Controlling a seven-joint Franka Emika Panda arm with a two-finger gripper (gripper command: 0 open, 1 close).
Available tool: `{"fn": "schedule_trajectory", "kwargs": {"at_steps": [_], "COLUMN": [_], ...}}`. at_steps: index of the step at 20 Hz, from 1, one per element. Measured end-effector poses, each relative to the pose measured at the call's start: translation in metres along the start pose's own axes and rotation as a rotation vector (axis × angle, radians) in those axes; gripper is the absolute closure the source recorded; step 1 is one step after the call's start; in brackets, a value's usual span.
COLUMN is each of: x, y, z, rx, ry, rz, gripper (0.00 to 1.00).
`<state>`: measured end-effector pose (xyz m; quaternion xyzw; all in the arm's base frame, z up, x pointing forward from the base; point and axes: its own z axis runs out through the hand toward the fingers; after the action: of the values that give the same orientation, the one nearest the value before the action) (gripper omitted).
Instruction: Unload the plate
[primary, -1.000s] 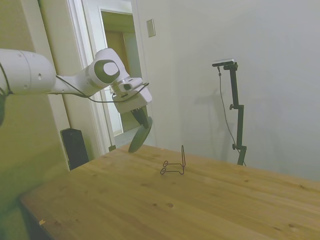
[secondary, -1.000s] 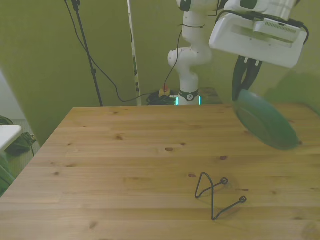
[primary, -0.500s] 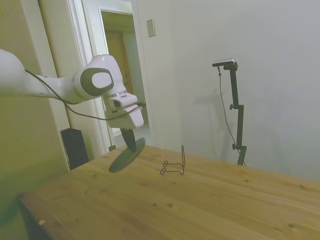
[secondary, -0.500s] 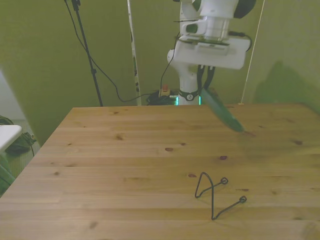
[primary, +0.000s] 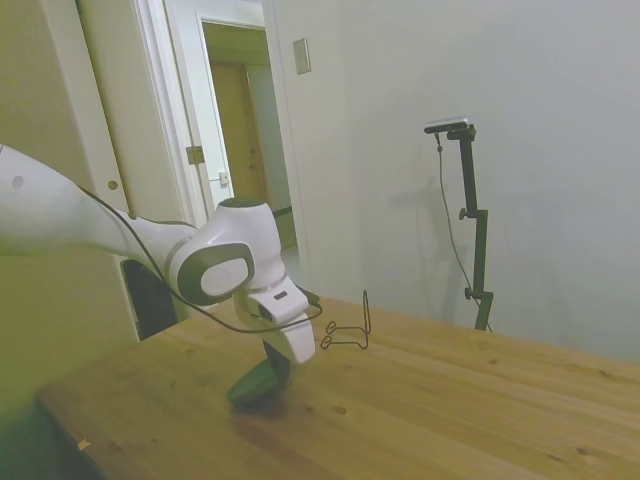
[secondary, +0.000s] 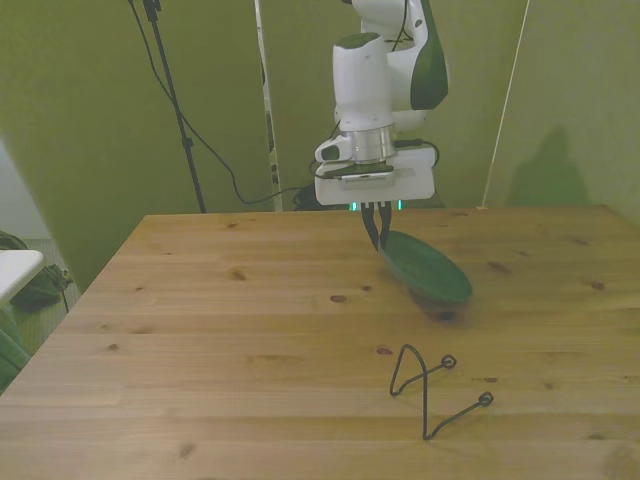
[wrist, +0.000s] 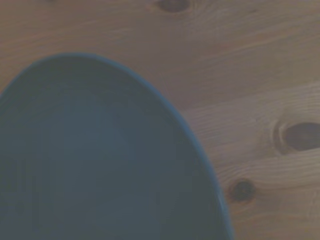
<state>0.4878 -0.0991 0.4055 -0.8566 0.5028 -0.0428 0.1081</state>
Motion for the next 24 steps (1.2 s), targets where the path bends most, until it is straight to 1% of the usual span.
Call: {"fn": "schedule_trajectory", "kwargs": {"at_steps": [3,6,7,11,17,21,24], "x": [0.020,0.030,0.031,0.029,0.023,0.023,0.018], "y": [0.018,0.030,0.031,0.030,0.032,0.031,0.025], "z": [0.010,0.025,0.029,0.035,0.042,0.037,0.023], "rx": [0.042,0.042,0.037,0.033,0.027,0.034,0.054], "ry": [-0.052,-0.080,-0.082,-0.070,-0.070,-0.064,-0.056], "rz": [0.033,0.032,0.022,-0.028,-0.041,-0.046,-0.062], "gripper": [1.00,1.00,0.00,0.00,0.00,0.00,0.00]}}
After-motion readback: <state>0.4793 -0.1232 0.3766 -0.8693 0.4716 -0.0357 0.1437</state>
